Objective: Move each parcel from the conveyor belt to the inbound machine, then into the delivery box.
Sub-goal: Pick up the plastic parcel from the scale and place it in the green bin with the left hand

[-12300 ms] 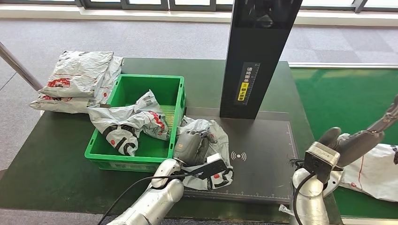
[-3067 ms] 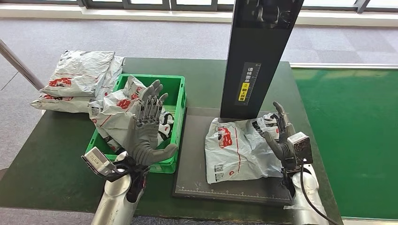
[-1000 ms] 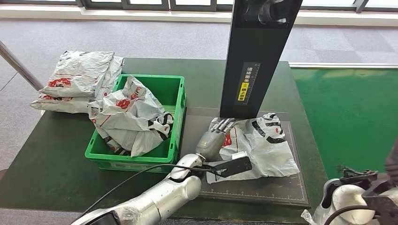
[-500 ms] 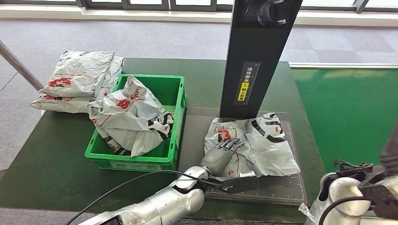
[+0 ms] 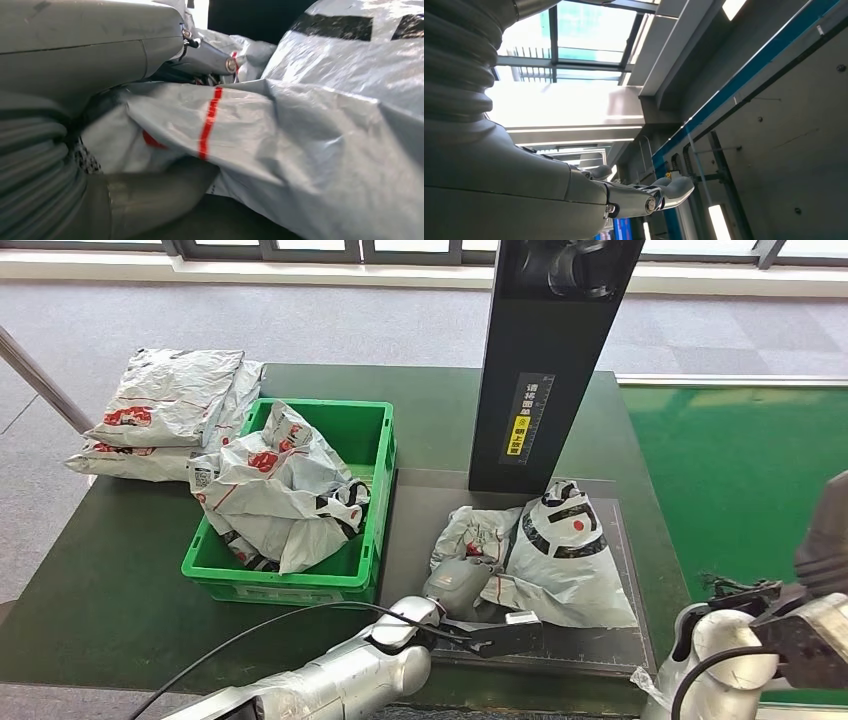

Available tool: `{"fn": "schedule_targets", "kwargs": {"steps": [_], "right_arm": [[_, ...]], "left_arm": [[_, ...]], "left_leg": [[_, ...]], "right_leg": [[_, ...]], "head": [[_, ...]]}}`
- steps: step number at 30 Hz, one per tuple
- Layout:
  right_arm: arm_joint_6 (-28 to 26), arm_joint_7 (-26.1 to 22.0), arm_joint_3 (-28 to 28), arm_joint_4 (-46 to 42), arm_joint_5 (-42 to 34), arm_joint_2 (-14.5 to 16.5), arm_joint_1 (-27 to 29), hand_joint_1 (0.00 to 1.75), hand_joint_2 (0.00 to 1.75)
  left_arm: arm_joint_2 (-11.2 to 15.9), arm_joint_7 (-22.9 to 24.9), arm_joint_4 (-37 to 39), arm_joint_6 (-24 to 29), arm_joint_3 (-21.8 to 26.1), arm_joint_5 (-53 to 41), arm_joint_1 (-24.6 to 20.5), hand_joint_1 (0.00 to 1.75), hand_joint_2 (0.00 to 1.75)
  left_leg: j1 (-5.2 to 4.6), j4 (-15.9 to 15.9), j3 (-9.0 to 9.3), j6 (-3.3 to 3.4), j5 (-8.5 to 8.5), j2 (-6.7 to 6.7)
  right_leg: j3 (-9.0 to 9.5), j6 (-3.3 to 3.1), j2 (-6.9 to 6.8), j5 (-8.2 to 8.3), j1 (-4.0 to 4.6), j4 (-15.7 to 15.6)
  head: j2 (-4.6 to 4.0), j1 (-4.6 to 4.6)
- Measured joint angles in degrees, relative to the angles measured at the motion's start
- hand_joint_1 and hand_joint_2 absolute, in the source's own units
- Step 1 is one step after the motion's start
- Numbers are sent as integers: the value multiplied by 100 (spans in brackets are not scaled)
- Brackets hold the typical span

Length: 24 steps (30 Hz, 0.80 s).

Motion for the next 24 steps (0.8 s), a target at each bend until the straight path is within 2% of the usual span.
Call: {"fn": "schedule_targets", "kwargs": {"steps": [8,12,14,16,18,19,21,24], "right_arm": [[0,0,0,40,4,9,-28,0,175],[0,0,0,71,28,12,-36,0,175],[0,0,0,72,43,12,-34,0,175],[0,0,0,72,55,12,-31,0,175],[0,0,0,72,65,11,-28,0,175],[-1,0,0,72,68,10,-25,0,175],[-2,0,-9,70,79,10,-15,0,175],[-2,-1,-69,56,103,10,7,0,175]], "left_arm": [[-1,47,53,133,-98,4,-35,175,175],[1,147,125,881,-175,-191,-52,175,175],[9,133,55,1245,-3,-994,-23,175,175],[21,-17,-278,1379,576,-2573,129,175,175],[27,-308,-867,1406,1461,-4109,391,175,175],[27,-471,-1215,1410,1924,-4557,533,175,175],[28,-771,-1945,1414,2749,-4810,800,175,175],[34,-1221,-3028,1423,3742,-4493,1154,175,175]], "left_leg": [[0,0,1,0,0,0],[0,0,1,0,0,0],[0,0,1,2,2,-2],[0,0,0,4,5,-4],[-1,0,-1,4,4,3],[-1,0,0,3,2,12],[-1,0,1,1,-1,28],[0,0,1,0,-1,33]], "right_leg": [[1,0,0,0,0,0],[-1,0,0,0,0,0],[-1,0,-2,0,0,0],[-1,0,-4,0,-1,0],[-4,0,5,1,-1,1],[-7,0,13,1,-1,1],[-13,-1,27,2,-1,1],[-15,-2,30,1,2,1]], "head": [[0,0],[0,0],[1,0],[1,1],[0,1],[0,0],[1,-1],[1,-1]]}}
